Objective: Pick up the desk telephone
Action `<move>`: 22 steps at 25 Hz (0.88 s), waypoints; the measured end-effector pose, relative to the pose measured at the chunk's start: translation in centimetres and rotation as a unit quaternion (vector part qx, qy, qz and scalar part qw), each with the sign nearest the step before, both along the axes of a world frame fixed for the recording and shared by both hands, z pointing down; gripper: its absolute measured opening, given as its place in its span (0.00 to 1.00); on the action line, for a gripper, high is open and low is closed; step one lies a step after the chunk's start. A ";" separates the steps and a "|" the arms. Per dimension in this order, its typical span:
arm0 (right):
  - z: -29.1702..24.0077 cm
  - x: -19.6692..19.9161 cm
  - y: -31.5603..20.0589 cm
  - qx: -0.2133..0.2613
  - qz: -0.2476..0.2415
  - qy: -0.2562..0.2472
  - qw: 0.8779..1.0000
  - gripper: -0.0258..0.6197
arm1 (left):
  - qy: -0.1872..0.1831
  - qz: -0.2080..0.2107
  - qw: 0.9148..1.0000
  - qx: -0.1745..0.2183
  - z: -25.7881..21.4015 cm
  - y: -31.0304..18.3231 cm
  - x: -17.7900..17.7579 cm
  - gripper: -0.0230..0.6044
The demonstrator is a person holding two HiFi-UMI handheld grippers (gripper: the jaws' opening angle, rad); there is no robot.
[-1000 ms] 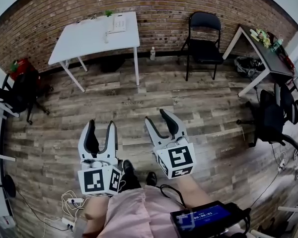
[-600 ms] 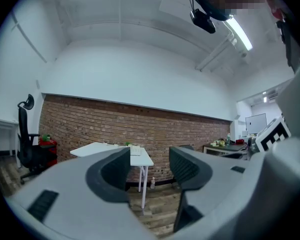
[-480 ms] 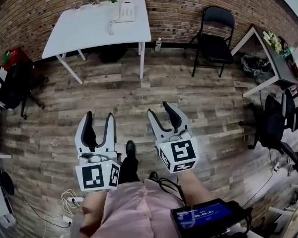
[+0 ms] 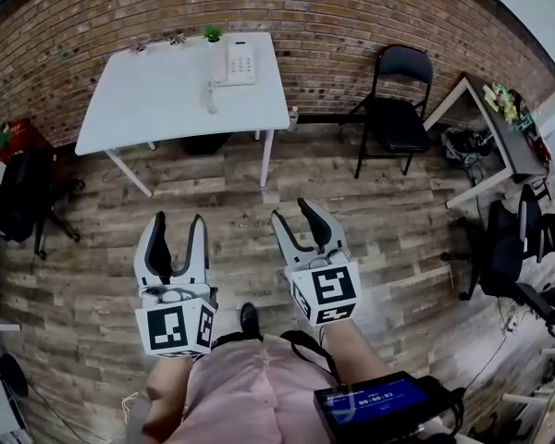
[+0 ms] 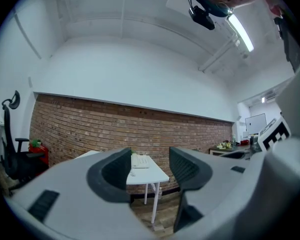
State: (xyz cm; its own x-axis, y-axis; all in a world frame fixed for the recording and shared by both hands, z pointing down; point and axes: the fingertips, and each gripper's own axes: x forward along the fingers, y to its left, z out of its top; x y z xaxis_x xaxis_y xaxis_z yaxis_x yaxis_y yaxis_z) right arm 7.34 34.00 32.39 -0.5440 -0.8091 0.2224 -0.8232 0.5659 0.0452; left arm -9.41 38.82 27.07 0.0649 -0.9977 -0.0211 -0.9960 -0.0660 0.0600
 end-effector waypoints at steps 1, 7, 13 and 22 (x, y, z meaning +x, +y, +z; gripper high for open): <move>0.0 -0.3 -0.6 0.000 0.001 0.001 1.000 0.34 | -0.001 0.003 1.000 -0.001 0.0 -0.7 -0.3 0.42; 0.3 -1.5 -3.8 -0.004 0.005 0.004 1.000 0.34 | 0.001 0.017 1.000 -0.014 1.0 -4.3 -1.2 0.42; 0.7 -1.0 -7.2 -0.009 0.018 0.002 1.000 0.34 | 0.001 0.034 0.999 -0.029 2.0 -7.8 -0.6 0.42; 3.3 -0.7 -14.2 -0.027 0.020 -0.009 0.999 0.34 | -0.013 0.045 0.997 -0.068 5.5 -15.1 0.4 0.42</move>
State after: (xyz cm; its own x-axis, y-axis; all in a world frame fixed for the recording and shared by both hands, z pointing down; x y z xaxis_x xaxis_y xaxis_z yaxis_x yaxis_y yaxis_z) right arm 6.63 19.76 35.74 -0.5149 -0.8176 0.2577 -0.8460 0.5331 0.0009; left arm -9.03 23.76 32.55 0.1533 -0.9812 0.1173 -0.9877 -0.1485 0.0485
